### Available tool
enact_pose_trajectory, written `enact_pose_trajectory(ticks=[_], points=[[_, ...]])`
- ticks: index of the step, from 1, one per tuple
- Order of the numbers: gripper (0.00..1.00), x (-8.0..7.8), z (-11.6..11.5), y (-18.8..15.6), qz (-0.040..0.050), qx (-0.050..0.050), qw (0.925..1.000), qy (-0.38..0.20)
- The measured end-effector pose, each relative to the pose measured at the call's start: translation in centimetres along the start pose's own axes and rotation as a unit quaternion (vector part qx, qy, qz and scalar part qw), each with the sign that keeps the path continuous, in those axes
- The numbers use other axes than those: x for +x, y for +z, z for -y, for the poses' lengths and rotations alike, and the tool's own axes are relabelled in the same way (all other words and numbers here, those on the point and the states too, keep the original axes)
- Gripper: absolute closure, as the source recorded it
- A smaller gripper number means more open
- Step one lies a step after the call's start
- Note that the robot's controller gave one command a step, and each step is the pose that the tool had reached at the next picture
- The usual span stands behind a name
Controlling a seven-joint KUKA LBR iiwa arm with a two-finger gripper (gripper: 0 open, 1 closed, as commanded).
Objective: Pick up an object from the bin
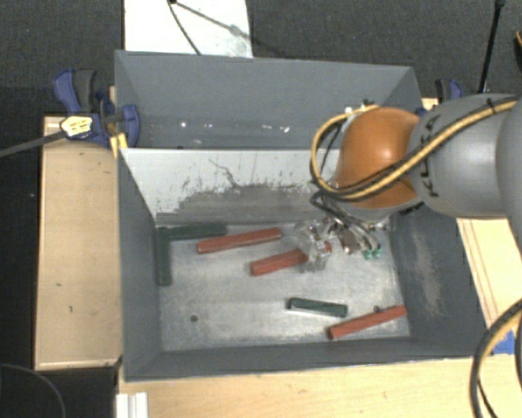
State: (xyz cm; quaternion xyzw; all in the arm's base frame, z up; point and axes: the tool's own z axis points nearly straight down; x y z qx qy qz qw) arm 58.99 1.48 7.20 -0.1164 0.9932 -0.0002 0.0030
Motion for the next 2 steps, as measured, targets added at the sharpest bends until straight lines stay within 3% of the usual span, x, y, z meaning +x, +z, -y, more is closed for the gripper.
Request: enact_pose_trajectory(ticks=[2], points=[[1.00, 0.5, 0.4, -17.0, 0.0027, 0.001, 0.9936, -0.113]])
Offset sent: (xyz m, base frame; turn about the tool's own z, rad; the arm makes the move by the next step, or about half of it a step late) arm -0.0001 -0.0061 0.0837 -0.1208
